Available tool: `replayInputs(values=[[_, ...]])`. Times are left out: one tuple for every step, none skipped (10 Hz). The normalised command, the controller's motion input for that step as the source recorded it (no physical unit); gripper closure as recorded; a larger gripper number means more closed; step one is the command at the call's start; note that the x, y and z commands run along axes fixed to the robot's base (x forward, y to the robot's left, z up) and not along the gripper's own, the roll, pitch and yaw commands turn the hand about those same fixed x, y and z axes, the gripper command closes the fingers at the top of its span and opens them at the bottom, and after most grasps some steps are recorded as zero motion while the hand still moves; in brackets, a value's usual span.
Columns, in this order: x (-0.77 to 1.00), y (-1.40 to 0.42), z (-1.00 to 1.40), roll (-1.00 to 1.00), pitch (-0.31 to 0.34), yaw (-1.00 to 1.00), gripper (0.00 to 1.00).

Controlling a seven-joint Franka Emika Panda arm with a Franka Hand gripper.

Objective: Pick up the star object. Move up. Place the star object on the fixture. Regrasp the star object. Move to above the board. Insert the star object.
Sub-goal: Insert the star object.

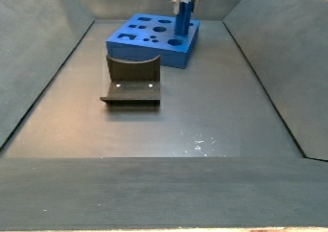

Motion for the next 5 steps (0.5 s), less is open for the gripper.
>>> replayInputs(values=[[0.00,-0.01,-0.97,0.35,-0.131,0.04,1.00],[0.00,0.00,-0.97,0.34,-0.131,0.04,1.00],[0.00,-0.01,-1.00,0.33,-0.120,0.03,1.00],[0.00,-0.03,-1.00,0.31,-0.109,0.00,1.00],[0.00,-0.04,-1.00,0.31,-0.114,0.00,1.00]])
